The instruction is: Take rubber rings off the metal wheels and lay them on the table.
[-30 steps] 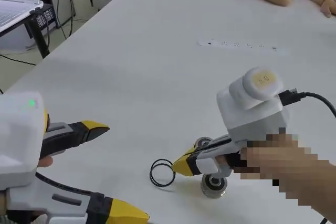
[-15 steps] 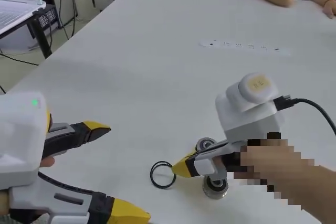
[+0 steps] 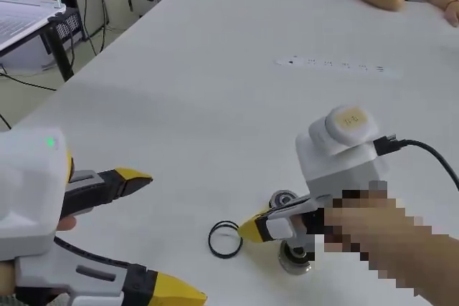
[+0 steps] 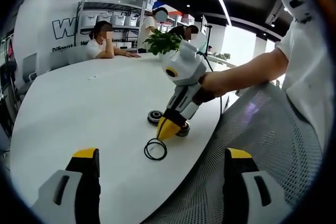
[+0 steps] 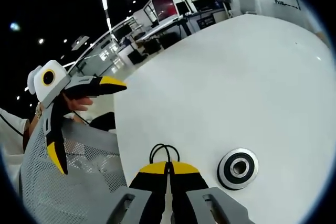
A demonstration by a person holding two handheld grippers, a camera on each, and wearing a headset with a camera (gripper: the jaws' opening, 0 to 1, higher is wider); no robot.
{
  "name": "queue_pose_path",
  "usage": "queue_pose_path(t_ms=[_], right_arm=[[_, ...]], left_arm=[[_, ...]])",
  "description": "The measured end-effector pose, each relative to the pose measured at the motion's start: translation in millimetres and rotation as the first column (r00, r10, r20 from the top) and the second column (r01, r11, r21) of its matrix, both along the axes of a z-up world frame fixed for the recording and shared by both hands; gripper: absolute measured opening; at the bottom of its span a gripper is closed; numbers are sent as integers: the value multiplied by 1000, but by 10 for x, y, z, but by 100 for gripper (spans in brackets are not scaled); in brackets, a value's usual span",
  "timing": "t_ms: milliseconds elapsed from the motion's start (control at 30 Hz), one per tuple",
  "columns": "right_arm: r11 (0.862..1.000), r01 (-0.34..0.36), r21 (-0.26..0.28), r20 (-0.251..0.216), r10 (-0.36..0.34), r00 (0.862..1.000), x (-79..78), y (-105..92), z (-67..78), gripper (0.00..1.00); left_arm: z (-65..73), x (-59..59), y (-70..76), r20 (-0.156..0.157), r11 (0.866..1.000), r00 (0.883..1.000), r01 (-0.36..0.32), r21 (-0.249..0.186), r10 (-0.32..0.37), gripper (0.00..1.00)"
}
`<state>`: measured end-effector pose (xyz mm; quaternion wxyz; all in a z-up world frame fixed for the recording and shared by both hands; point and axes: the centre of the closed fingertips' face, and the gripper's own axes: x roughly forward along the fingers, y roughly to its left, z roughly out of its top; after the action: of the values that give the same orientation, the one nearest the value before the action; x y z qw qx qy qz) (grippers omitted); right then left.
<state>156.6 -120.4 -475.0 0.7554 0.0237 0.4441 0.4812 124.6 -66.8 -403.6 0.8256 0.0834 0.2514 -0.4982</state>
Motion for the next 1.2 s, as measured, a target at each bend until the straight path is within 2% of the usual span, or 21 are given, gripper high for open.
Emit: queue_pose_path(t_ms=[567,1200], right_arm=[[1000,21,-16,18,-20,1000,50,-62,-22,0],[1000,-12,0,108,12,994,71,-74,301,2]], left_arm=[[-37,-20,5,-6,1000,1000,10,25,-10,97],[-39,-22,7,-9,1000,1000,14,24,-14,97]])
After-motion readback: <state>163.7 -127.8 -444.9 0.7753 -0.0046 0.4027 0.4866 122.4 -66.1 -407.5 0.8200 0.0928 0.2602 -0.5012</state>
